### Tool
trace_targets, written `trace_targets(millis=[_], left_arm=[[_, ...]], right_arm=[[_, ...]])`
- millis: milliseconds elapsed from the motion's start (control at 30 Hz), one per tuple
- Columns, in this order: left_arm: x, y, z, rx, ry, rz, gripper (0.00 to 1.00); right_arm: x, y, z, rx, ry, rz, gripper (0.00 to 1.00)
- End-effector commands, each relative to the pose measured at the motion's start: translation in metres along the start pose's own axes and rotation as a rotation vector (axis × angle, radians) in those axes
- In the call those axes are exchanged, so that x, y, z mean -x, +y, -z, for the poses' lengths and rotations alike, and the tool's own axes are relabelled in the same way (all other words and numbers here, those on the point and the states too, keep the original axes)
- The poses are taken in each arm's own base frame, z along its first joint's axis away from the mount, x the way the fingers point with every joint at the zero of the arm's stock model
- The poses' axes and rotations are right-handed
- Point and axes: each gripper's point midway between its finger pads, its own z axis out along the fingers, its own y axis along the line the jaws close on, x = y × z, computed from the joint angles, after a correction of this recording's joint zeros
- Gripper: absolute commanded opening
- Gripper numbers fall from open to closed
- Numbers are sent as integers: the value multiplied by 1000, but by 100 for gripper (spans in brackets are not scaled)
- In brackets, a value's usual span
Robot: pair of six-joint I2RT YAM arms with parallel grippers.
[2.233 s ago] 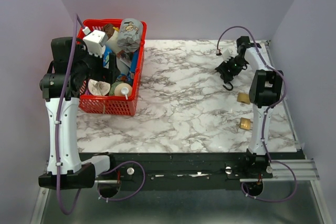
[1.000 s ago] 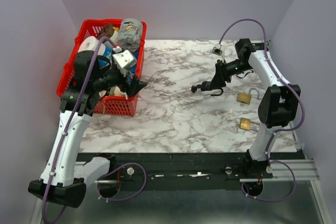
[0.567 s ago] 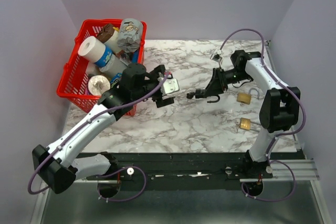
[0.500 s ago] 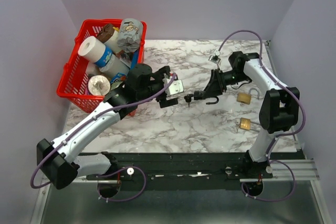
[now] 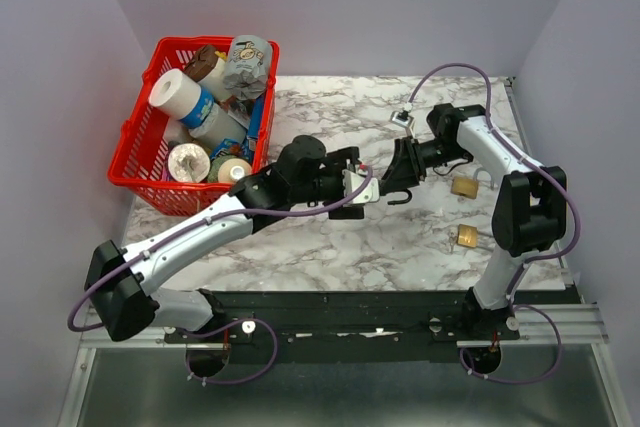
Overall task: Lock with the key
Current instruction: Pick up the lock from the center of the board.
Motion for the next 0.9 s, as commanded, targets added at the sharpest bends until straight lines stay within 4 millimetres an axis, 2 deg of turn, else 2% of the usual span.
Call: trace_targets(millis=[0,133,167,233,267,333,500,567,733,767,800,833,867], left_arm=[[8,-21,-13,-75,-34,-61,89],[10,-26,-21,-73,-7,-64,86],[4,-23,-25,-49,25,-68,84],[7,-24,-30,-40,40,-82,81],[1,-22,-33,-21,72,-80,80],[3,-16,-35,5,81,-72,75],[-4,-4,-41,67,127,-50,58],[-7,-4,-43,66,143,-48,48],[-11,-5,-43,60,162,-47,34],[-11,-5,-43,59,163,-47,27],[-12,-6,-42,54,167,-44,24],[-10,-7,-42,53,159,-30,19],[-6,-6,-39,53,148,-18,5]], right_arm=[[11,54,-2,132,-87,-159,1],[14,57,-2,138,-91,-165,1],[15,59,-2,141,-92,-164,1],[15,60,-2,142,-93,-167,1],[15,59,-2,141,-92,-168,1],[13,60,-3,141,-89,-173,1],[12,60,-3,140,-88,-177,1],[12,61,-2,142,-90,-174,1],[12,64,-3,146,-92,-177,1],[12,64,-2,146,-95,-180,1],[14,66,-2,151,-99,-180,9],[15,67,-2,153,-101,-177,26],[18,68,-1,151,-102,-165,65]])
